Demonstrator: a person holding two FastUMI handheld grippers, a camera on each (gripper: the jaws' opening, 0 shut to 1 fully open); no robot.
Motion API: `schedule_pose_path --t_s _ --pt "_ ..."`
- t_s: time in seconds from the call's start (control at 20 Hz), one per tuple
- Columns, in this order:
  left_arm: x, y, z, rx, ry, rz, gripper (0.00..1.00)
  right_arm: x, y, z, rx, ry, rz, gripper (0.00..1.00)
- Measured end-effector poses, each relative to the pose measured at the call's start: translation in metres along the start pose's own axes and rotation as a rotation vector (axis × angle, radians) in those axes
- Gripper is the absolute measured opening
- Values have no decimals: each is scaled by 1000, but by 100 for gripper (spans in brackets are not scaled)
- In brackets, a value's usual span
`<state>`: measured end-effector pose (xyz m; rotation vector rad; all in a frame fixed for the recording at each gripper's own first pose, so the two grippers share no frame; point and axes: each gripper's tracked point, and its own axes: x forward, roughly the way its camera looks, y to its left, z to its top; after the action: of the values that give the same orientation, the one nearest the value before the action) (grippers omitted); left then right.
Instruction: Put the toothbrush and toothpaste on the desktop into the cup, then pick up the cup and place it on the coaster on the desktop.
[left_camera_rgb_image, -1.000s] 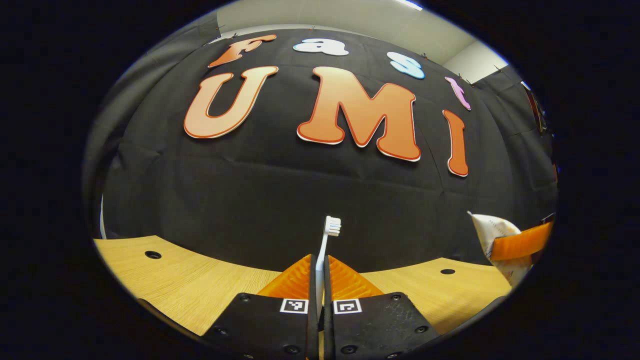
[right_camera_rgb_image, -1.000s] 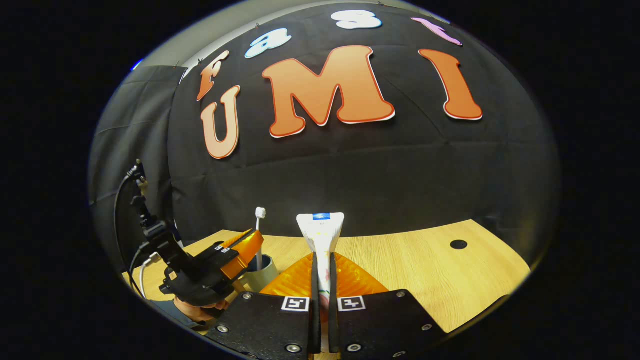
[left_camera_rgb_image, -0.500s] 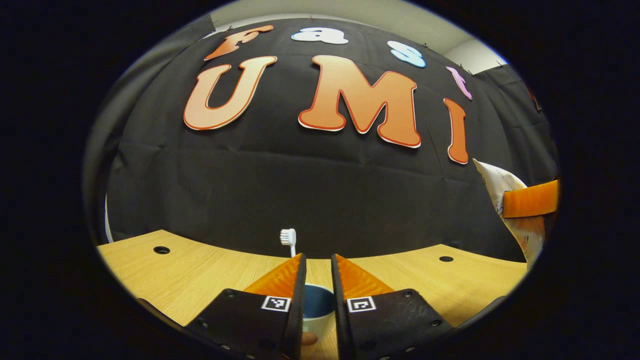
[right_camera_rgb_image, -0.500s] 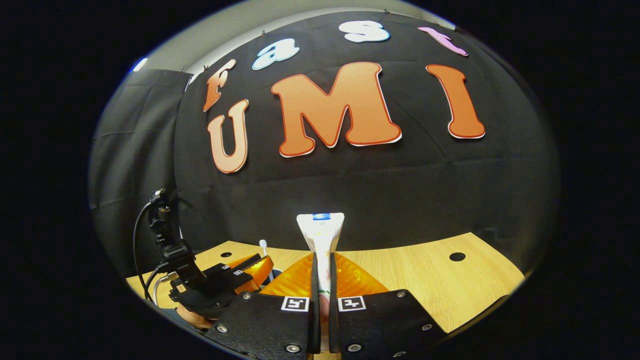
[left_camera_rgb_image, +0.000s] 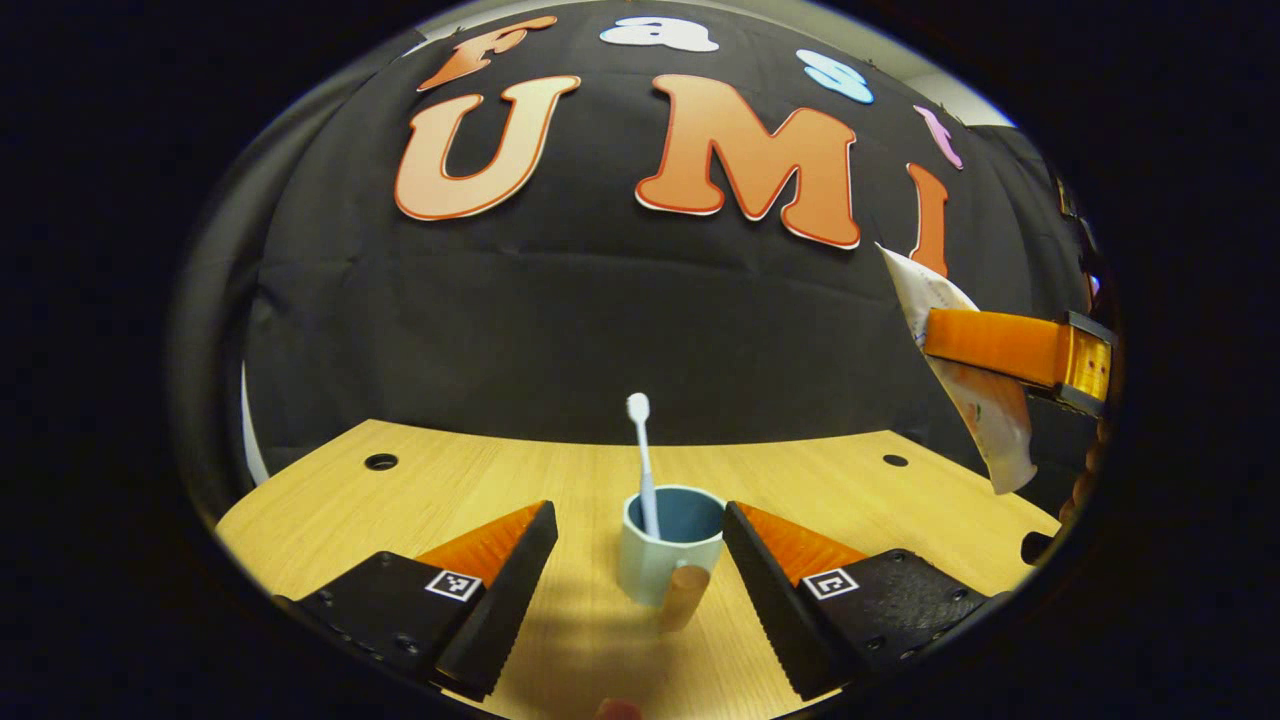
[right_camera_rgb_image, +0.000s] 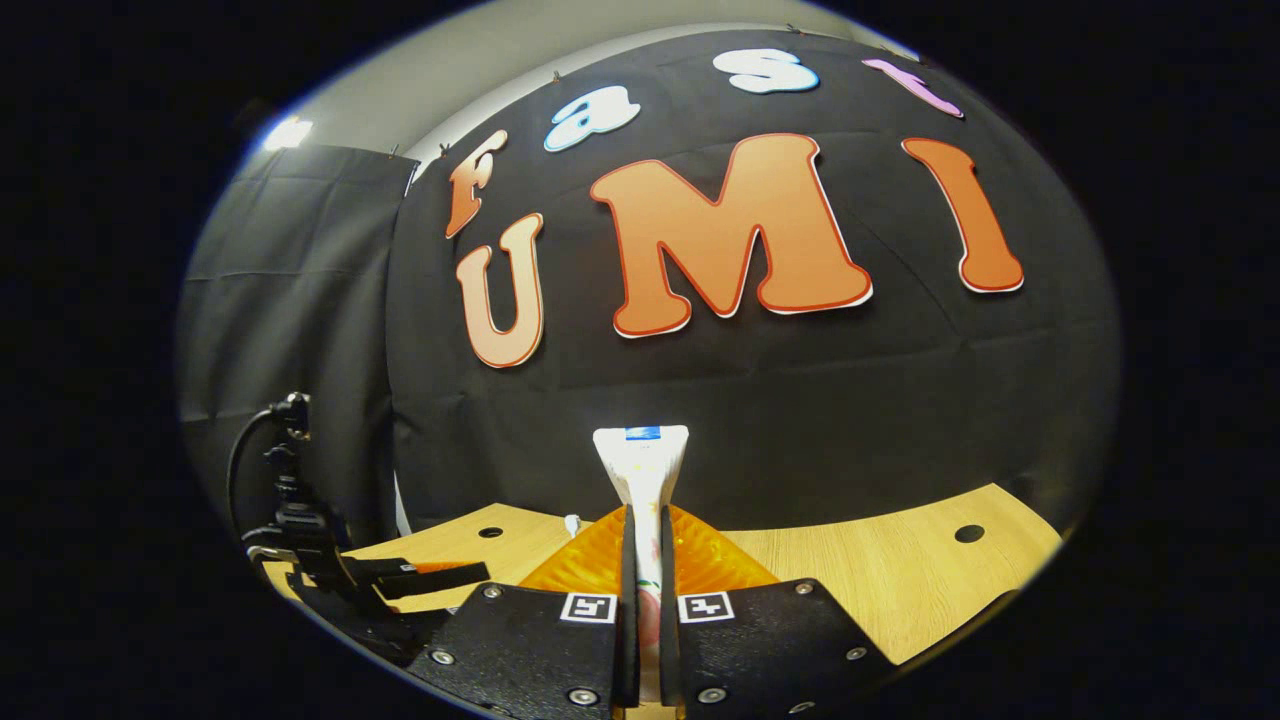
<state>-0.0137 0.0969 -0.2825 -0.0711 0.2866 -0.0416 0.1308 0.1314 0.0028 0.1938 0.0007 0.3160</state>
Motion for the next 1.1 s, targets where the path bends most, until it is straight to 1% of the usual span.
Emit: schedule_pose_path --t_s 0.05,0.2,0.25,0.35,0.4,0.5,0.6,0.75,0.95,1.0,1.1 --pt "-5 6 0 3 10 12 98 5 4 0 5 -7 8 8" --pt "-23 20 1 5 27 36 97 18 17 -3 24 -27 36 8" --pt "-30 23 2 -1 27 37 97 23 22 -3 28 -38 49 8" --pt "-41 21 -5 -35 46 11 98 31 31 -5 40 -55 69 8" --pt "-45 21 -7 -36 59 9 97 36 35 -8 48 -61 79 8" --pt "-54 27 -14 -19 74 32 98 44 43 -11 70 -75 96 8" --pt "-63 30 -21 -20 88 32 98 55 50 -14 95 -85 109 8" --pt "-70 34 -28 -25 106 49 97 68 59 -16 116 -102 115 8" --pt "-80 42 -30 -35 105 71 98 84 67 -23 100 -115 126 8" --pt "-81 44 -31 -43 105 74 98 88 67 -27 118 -108 123 8" --pt "-83 45 -34 -61 113 78 98 95 73 -27 163 -108 143 8"
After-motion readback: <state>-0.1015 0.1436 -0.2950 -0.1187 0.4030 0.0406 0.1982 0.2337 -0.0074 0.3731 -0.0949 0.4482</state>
